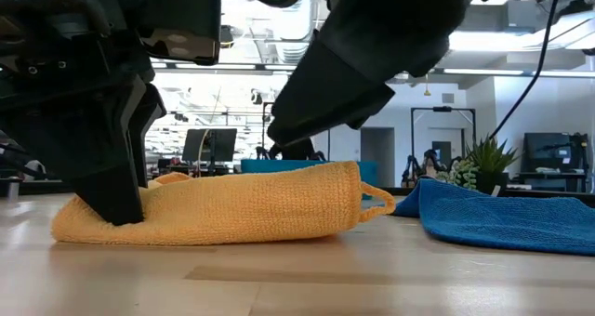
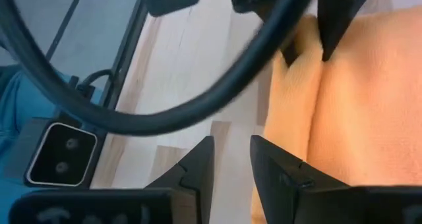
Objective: Roll microfiber towels into tight, uniform cylinder then place into a basket
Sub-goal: Roll the yellow microfiber cloth
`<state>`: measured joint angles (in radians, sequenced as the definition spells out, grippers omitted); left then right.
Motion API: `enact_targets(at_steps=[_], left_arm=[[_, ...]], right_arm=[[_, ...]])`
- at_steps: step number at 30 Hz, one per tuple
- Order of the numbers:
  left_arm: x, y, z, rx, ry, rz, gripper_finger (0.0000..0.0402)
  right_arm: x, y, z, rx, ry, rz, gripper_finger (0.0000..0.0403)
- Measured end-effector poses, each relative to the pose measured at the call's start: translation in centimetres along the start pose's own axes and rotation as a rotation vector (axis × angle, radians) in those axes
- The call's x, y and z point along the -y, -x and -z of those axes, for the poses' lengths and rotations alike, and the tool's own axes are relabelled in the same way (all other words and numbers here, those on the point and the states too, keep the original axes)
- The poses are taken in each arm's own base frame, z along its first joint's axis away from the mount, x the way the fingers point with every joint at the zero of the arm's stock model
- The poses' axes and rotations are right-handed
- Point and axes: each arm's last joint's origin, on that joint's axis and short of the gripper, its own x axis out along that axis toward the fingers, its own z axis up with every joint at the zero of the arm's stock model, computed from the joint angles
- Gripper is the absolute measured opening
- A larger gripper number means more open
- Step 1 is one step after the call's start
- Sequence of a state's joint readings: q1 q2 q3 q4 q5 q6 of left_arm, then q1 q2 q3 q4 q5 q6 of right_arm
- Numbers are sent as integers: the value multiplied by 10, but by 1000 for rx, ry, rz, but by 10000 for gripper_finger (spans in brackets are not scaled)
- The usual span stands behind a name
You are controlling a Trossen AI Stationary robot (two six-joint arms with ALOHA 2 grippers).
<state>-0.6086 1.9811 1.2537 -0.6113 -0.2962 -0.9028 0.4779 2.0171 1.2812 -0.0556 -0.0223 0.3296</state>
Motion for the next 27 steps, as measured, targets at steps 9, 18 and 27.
enact_targets(at_steps=[9,18,27], left_arm=[[0,0,0,0,0,0,103],[0,0,0,0,-1,-1,103],[0,0,0,1,-1,-1,103]], right_arm=[[4,-25,15,-47,-11,-4,120],[11,-23,12,-39,-24,16,120],[25,-22,8,-33,-78,51,120]])
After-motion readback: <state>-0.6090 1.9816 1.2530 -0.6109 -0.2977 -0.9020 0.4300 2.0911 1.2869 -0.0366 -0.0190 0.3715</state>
